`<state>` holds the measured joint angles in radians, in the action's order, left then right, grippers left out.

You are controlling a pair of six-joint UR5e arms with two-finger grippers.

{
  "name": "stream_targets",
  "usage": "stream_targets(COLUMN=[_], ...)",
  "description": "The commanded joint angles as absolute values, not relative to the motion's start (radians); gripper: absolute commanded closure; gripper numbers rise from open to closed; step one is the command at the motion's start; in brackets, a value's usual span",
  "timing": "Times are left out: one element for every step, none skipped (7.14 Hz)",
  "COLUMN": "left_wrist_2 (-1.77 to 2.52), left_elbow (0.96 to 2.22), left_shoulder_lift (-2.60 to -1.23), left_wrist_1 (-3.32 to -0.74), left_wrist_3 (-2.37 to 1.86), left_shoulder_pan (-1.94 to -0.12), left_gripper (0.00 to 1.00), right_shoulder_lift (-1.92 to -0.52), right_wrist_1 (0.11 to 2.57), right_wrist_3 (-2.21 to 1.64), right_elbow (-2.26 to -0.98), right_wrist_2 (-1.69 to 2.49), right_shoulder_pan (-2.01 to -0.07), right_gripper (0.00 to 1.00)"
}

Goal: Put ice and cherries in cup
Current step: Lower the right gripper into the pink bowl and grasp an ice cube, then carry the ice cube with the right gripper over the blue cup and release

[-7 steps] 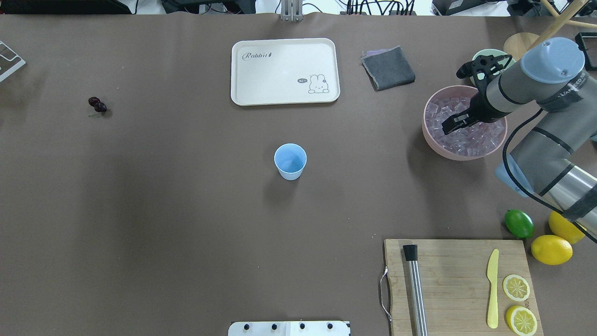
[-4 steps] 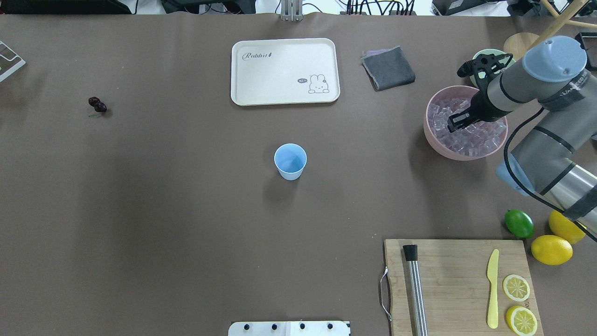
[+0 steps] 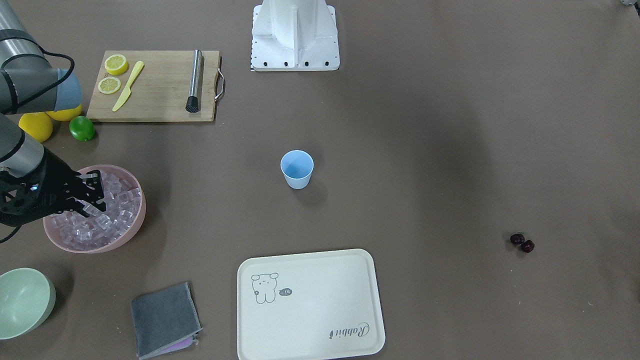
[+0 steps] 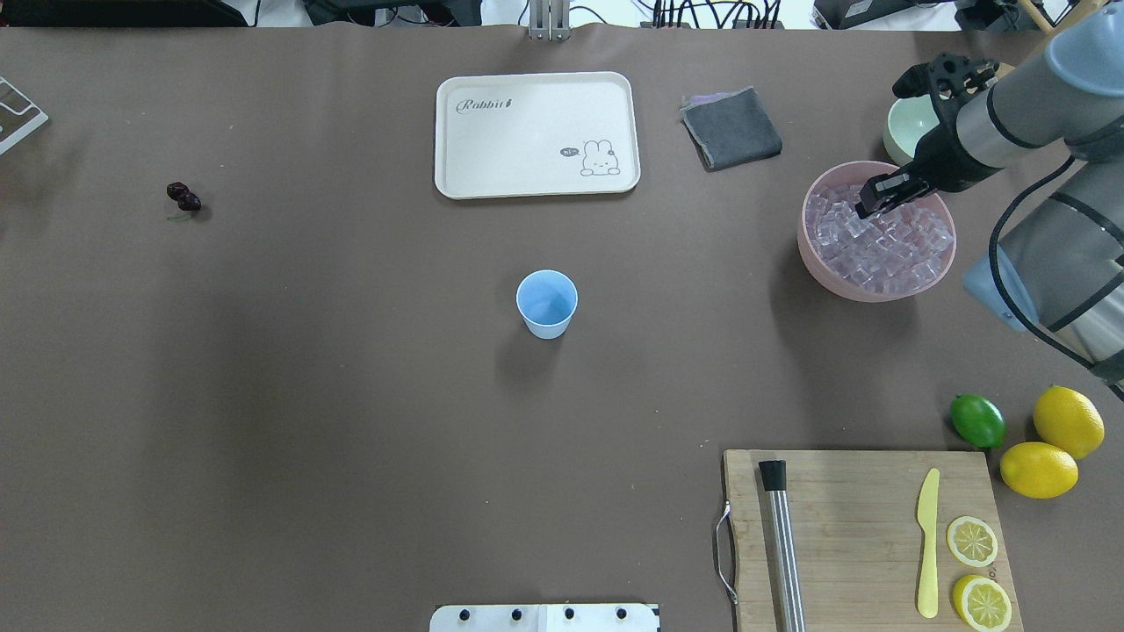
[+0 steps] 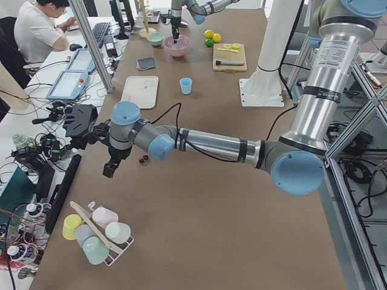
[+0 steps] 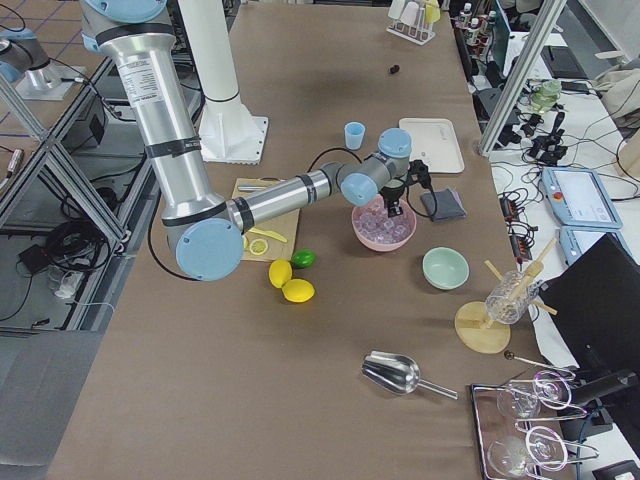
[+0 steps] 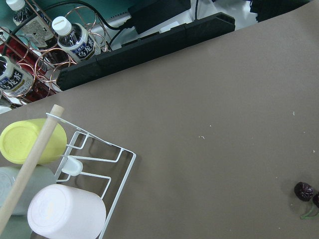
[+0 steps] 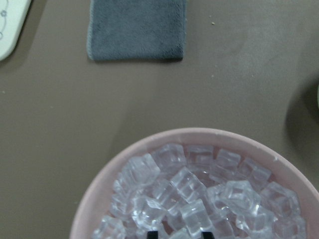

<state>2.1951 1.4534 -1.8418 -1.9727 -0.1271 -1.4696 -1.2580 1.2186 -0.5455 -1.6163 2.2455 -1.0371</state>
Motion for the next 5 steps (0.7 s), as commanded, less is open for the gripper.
stream_targets(left_wrist_2=[2.195, 2.198, 2.198, 2.2, 2.203], left_elbow=[1.456, 1.456, 1.454, 1.454, 1.453], left_shoulder_lift=[-1.847, -1.851, -1.853, -1.859, -1.864], left_wrist_1=[-1.971, -1.97, -1.97, -1.965, -1.968], left_wrist_3=[-0.136, -0.137, -0.137, -0.137, -0.135], left_shoulder_pan=[-1.47, -1.47, -1.47, -1.47, -1.451], left_gripper=[0.02, 0.02, 0.02, 0.02, 0.02], right_shoulder_lift=[-1.118, -1.01, -0.909, -0.817, -0.769], right_wrist_1=[1.375, 1.434, 1.481, 1.517, 1.552], right_wrist_3=[-0.66, -0.763, -0.873, -1.006, -1.029], right_elbow=[-1.657, -1.66, -1.664, -1.657, -1.654], right_wrist_2=[2.232, 2.164, 2.082, 1.963, 1.901], right_shoulder_pan=[-0.999, -0.909, -0.809, -0.701, -0.633], right_gripper=[1.0, 1.0, 1.0, 1.0, 1.0])
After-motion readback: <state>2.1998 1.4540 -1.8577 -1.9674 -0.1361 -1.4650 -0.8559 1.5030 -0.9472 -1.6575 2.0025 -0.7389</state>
